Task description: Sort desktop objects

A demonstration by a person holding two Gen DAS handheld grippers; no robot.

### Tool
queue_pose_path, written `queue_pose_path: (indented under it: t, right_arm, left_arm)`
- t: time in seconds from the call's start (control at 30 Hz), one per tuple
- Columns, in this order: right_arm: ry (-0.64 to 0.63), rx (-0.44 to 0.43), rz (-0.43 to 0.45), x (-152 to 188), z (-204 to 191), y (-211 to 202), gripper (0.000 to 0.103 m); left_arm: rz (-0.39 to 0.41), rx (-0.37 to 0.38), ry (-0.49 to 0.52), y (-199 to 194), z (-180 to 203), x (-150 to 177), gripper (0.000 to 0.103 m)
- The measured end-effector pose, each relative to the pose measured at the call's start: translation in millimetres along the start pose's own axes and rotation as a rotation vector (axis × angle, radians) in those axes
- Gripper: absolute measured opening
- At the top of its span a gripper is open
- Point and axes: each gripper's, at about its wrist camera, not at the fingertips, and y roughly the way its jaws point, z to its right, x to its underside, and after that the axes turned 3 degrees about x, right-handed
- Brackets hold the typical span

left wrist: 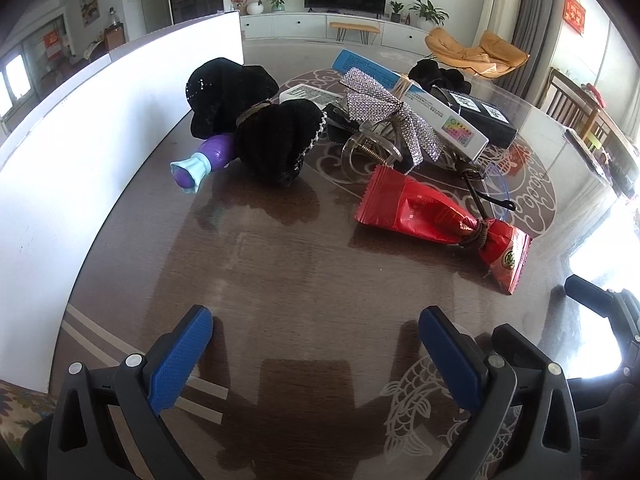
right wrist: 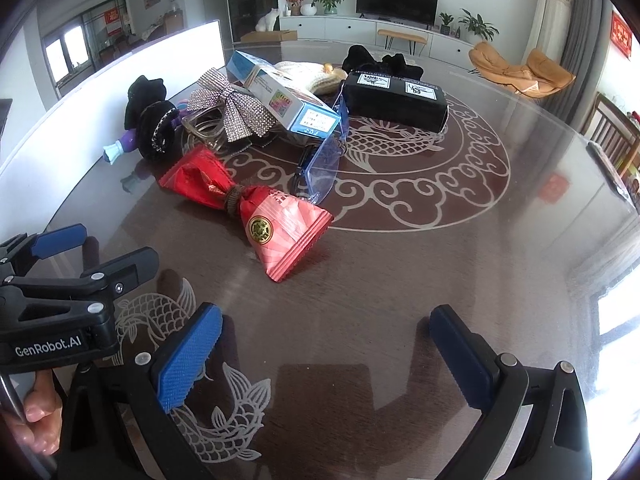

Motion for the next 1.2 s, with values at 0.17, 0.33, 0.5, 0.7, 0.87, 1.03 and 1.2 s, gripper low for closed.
queue_pose_path:
  t: [0.17, 0.33, 0.5, 0.7, 0.87, 1.03, 1.2]
  right_arm:
    - [-0.040, -0.026, -0.012, -10, -4, 6, 0.103]
    - [-0.069, -0.049, 0.016, -17, -6, 12, 0.103]
    - [-0.072, -0.054, 0.015, -19, -7, 13, 0.103]
    - [-0.074, -0.056, 0.015, -20, -6, 14, 0.103]
    - [-0.050, -0.040, 0.012, -28, -2, 19, 0.103]
    - [-0.019, -0.018, 0.008, -45, 6, 29, 0.103]
    - [-0.011, -0.013, 0.008, -55, 12, 37, 0.103]
  left_arm:
    - [0.007, 0.004, -0.048, -2, -10, 0, 0.103]
    - [0.012, 0.019, -0.073, -4, -16, 0, 0.103]
    - [0.010, 0.011, -0.079, -5, -18, 0, 0.103]
    - [0.015, 0.010, -0.106, -6, -24, 0, 0.103]
    - [0.006, -0.017, -0.097, -5, -23, 0, 0.103]
    - [-0.010, -0.069, -0.047, 0, -13, 1, 0.103]
    - [-0.010, -0.068, -0.046, 0, -14, 1, 0.103]
